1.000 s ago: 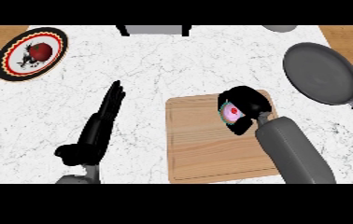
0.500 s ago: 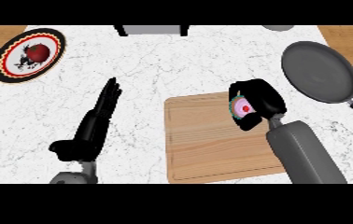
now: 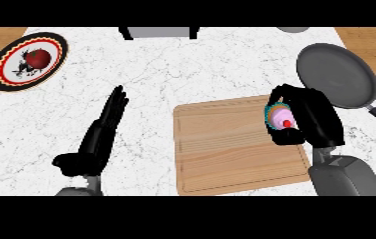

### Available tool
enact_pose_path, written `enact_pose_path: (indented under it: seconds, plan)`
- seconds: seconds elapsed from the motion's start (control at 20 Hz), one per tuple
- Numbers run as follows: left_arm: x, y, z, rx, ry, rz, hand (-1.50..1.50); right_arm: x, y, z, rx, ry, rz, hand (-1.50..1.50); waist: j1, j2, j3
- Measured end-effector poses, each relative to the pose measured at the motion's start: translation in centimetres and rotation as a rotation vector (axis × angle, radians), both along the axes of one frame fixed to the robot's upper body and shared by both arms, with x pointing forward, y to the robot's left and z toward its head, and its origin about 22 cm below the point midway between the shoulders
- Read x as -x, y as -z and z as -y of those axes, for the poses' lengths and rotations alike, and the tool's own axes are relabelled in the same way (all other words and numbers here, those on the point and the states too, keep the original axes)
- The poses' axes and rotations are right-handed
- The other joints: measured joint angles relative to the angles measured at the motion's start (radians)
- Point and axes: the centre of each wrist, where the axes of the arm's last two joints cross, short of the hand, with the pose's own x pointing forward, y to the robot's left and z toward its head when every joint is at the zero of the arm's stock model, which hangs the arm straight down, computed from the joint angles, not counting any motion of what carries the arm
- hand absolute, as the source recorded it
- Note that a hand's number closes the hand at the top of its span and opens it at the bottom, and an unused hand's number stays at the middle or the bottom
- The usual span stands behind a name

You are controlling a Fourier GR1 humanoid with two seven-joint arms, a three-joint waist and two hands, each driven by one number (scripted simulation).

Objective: Pick the cupcake from the cutting board and place it in the pan

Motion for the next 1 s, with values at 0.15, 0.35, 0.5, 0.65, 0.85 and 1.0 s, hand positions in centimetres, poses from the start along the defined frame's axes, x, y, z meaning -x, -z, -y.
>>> enact_pose_path:
  seconds: [0.15, 0.35, 0.5, 0.65, 0.85, 1.0]
  plan:
    - [0.4, -0.2, 0.6, 0.001, 0.007, 0.002, 0.0, 1.3, -1.7, 0.1, -0.078, 0.05, 0.069, 1.5, 0.005, 0.001, 0.0]
    - [-0.1, 0.1, 0.8, 0.006, 0.008, 0.008, 0.0, 1.8, -2.8, 1.8, -0.179, 0.135, 0.107, 1.5, 0.01, 0.004, 0.0]
    - [-0.4, -0.2, 0.3, 0.003, 0.012, 0.008, 0.0, 0.6, -2.5, 3.5, -0.253, 0.198, 0.115, 1.5, 0.016, 0.006, 0.0]
    - [0.0, -0.5, 0.2, 0.008, 0.018, 0.002, 0.0, -0.1, -1.9, 5.4, -0.315, 0.252, 0.13, 1.5, 0.019, 0.007, 0.001]
    - [0.0, 0.2, 0.9, 0.006, 0.026, 0.008, 0.0, -2.5, -1.3, 8.9, -0.337, 0.316, 0.17, 1.5, 0.024, 0.009, 0.001]
    - [0.2, 0.0, 0.9, 0.009, 0.034, 0.01, 0.0, -3.8, 0.0, 11.3, -0.308, 0.36, 0.228, 1.5, 0.03, 0.01, 0.001]
